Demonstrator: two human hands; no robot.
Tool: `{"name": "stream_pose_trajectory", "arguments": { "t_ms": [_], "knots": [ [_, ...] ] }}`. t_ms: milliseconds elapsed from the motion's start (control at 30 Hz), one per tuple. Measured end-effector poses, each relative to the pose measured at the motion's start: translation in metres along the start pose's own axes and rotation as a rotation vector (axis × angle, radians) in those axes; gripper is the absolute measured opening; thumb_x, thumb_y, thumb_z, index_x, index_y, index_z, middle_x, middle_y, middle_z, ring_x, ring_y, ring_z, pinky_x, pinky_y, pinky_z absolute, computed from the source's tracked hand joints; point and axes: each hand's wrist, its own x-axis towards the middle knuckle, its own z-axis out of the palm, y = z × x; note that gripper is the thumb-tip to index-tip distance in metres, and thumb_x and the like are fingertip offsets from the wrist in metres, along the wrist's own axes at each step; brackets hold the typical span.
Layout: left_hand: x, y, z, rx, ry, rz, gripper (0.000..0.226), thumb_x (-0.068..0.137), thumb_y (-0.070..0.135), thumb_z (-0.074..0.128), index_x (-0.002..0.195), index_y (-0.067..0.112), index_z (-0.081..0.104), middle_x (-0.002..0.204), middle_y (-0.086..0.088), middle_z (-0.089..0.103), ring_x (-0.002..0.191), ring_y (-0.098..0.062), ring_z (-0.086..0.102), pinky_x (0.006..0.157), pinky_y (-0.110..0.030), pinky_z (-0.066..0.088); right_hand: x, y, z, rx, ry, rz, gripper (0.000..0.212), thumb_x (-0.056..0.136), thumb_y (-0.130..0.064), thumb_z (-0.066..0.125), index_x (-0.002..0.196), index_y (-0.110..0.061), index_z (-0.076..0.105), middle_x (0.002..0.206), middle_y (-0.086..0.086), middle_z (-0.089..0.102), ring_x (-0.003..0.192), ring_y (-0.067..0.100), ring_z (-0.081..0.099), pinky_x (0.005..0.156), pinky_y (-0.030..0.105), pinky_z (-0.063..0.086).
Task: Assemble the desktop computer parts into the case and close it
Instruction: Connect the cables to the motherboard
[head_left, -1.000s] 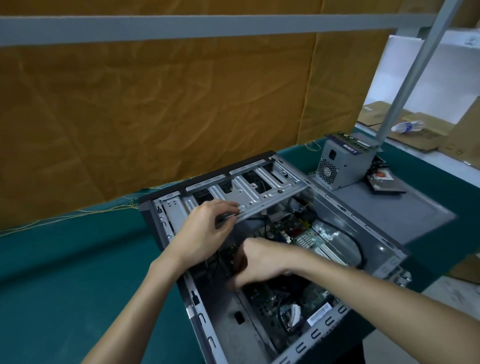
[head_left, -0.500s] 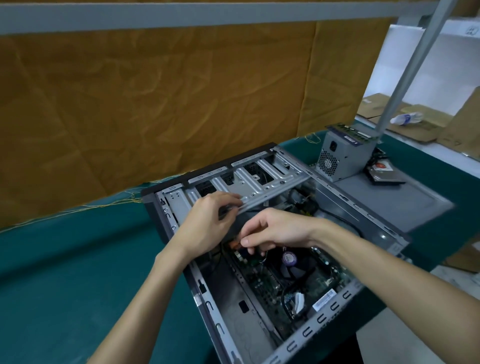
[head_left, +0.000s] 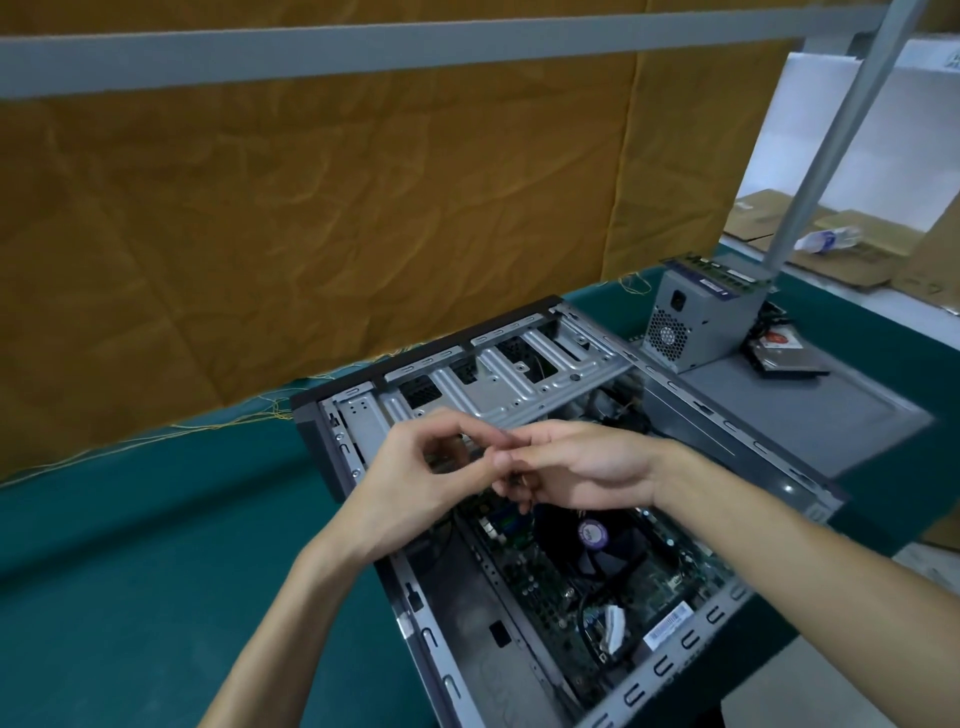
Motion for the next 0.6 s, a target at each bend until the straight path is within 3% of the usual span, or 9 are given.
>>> {"name": "stream_pose_trajectory", "arguments": {
  "t_ms": [67,133,267,600],
  "knots": [
    [0.0,-0.001,-0.002,-0.03,-0.026,0.0,0.015,0.084,0.032,0.083,0.096,0.023,0.079,0.095,-0.002,0.073,0.086,-0.026,0.069,0.081,-0.041,0.058,0.0,0.001,0.001,-0.018,-0.025,-0.017,0.031,0.105,-0.01,0.048,0.099,-0.023,0.076,0.095,-0.006,0.063,0.091,0.009,0.055,0.081,0.023,0.043],
    [0.001,-0.003,-0.005,-0.081,-0.046,-0.004,0.018,0.08,0.029,0.085,0.094,0.019,0.082,0.092,-0.004,0.071,0.087,-0.032,0.066,0.083,-0.039,0.057,0.0,0.0,0.001,-0.018,-0.055,-0.012,0.027,0.106,-0.01,0.046,0.106,-0.018,0.072,0.095,-0.005,0.062,0.089,0.009,0.053,0.08,0.023,0.043],
    [0.001,-0.007,-0.011,-0.184,-0.126,-0.021,0.019,0.081,0.023,0.084,0.098,0.014,0.083,0.096,-0.003,0.07,0.093,-0.022,0.068,0.085,-0.027,0.054,0.0,0.003,-0.001,-0.055,-0.097,0.005,0.016,0.103,-0.013,0.048,0.111,-0.011,0.062,0.091,-0.002,0.057,0.085,0.012,0.046,0.081,0.029,0.035],
    [-0.003,-0.007,-0.009,-0.117,-0.084,0.027,0.021,0.082,0.022,0.083,0.102,0.019,0.082,0.099,-0.002,0.071,0.095,-0.022,0.069,0.089,-0.028,0.055,0.005,0.007,-0.008,-0.018,0.014,0.009,0.021,0.098,-0.015,0.061,0.114,-0.008,0.071,0.093,0.002,0.057,0.082,0.011,0.048,0.079,0.026,0.039]
  ]
}}
